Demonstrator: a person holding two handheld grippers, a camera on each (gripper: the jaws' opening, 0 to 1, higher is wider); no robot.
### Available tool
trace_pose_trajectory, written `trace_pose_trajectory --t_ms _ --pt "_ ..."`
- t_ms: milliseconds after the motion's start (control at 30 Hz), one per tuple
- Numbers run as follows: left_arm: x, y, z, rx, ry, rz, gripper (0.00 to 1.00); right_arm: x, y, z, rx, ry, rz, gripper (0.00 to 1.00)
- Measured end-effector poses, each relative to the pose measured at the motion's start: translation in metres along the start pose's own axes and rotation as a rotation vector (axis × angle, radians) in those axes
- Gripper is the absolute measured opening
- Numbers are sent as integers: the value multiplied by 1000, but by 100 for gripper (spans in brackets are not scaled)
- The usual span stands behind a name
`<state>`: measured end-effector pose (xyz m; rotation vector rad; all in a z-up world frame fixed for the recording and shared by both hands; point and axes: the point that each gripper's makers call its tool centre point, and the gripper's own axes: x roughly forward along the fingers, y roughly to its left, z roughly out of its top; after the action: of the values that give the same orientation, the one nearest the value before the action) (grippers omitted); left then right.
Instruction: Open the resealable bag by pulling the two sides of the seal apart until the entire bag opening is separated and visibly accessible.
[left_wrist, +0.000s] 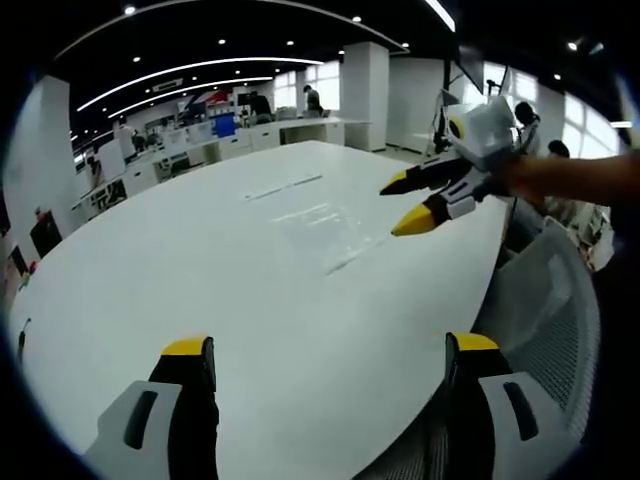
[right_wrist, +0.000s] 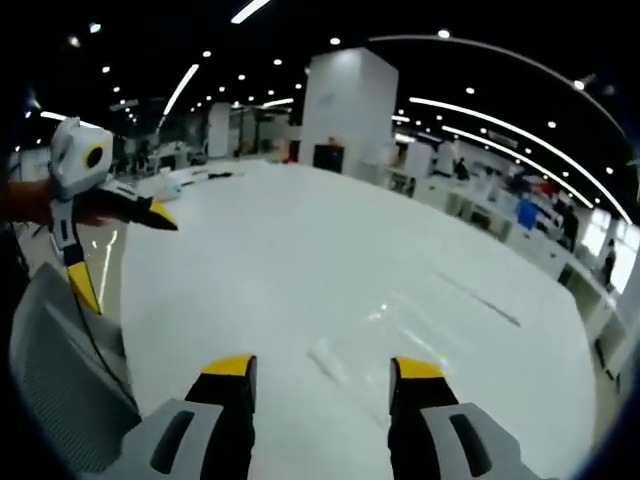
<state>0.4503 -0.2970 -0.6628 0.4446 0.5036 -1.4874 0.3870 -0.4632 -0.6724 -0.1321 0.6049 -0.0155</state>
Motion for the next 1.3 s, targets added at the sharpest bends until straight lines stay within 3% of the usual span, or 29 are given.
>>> trace_pose_trajectory --t_ms 167,400,767,1300 --pt "1 4 1 -5 -2 6 93 12 -5 0 -46 17 16 47" --pt "6 7 1 -25 -3 1 93 39 -13 -18 -130 89 20 39" --pt "10 11 7 -9 -5 -2 92 74 -14 -32 -152 125 51 27" --pt "15 11 1 -13 22 -8 91 93 -6 -59 -208 200 112 16"
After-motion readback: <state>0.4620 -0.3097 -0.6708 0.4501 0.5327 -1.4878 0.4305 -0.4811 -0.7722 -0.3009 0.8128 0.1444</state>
